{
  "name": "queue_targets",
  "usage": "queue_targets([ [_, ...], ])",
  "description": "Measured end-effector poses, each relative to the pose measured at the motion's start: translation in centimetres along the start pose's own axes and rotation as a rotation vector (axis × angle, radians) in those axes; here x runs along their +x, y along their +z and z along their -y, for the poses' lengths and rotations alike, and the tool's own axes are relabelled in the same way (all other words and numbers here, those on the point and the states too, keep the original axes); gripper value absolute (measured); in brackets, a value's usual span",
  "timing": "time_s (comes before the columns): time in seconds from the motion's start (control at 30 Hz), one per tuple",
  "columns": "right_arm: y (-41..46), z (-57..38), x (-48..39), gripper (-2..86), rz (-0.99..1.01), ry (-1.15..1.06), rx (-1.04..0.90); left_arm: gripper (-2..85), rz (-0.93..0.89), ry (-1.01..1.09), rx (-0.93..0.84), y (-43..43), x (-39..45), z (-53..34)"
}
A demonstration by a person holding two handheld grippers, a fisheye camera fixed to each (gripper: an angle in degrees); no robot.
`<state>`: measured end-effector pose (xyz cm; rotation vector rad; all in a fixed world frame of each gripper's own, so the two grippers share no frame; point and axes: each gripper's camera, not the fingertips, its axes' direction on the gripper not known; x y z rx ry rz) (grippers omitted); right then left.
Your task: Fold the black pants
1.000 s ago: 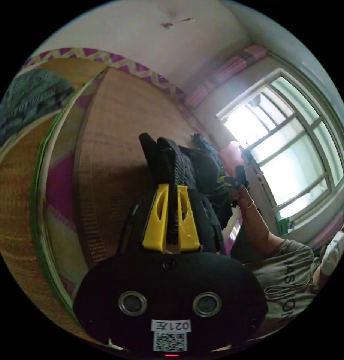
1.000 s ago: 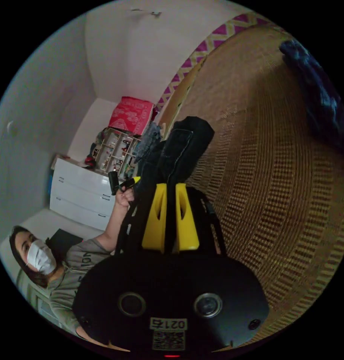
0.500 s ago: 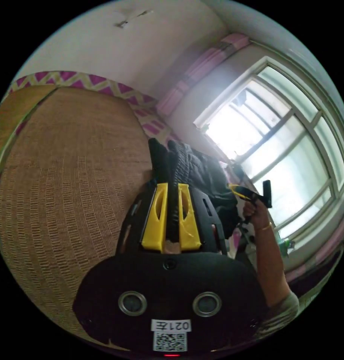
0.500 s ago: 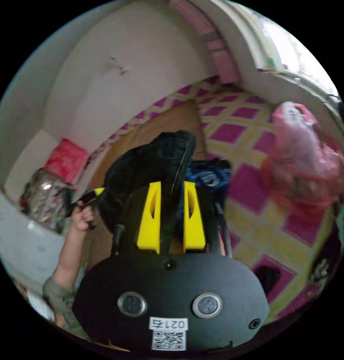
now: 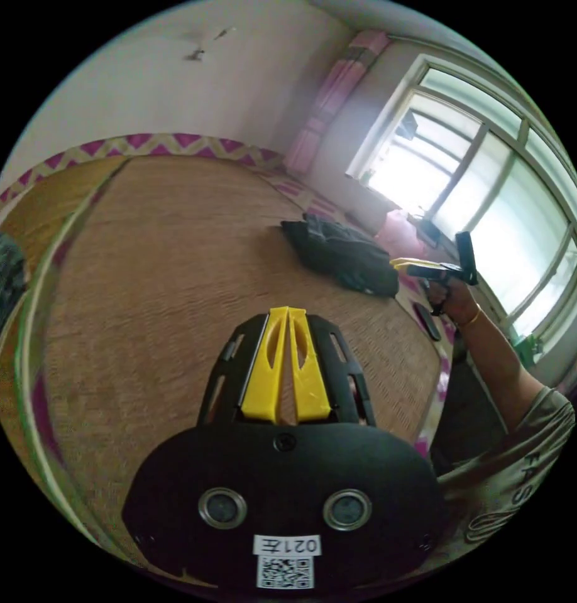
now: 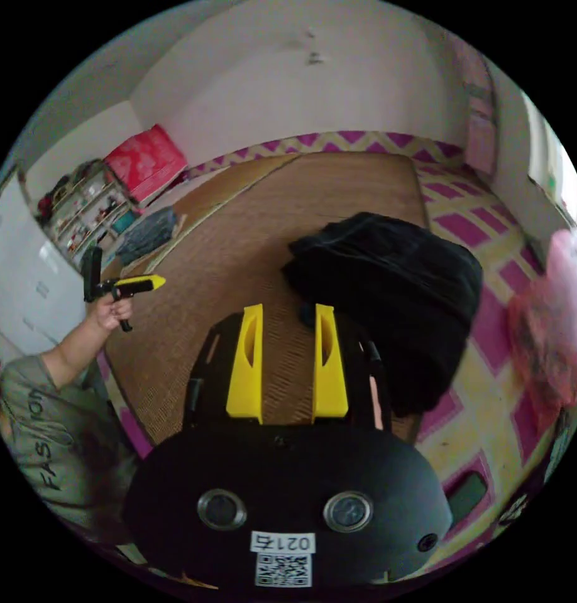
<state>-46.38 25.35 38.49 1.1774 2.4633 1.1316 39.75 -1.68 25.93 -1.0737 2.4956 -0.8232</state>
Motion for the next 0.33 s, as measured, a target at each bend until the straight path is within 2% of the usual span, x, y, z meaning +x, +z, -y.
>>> queue_targets([
  [0.17, 5.7, 2.6, -14.6, 8.5, 0.066, -0.284, 0.08, -0.9, 0.177, -0.025, 0.196, -11.1, -3.3, -10.6],
  [0.33, 11.4, 6.0, -28.5, 0.5, 0.091, -0.585, 0.098, 0.2, 0.323, -0.106, 0.221, -17.4, -5.0, -17.4],
])
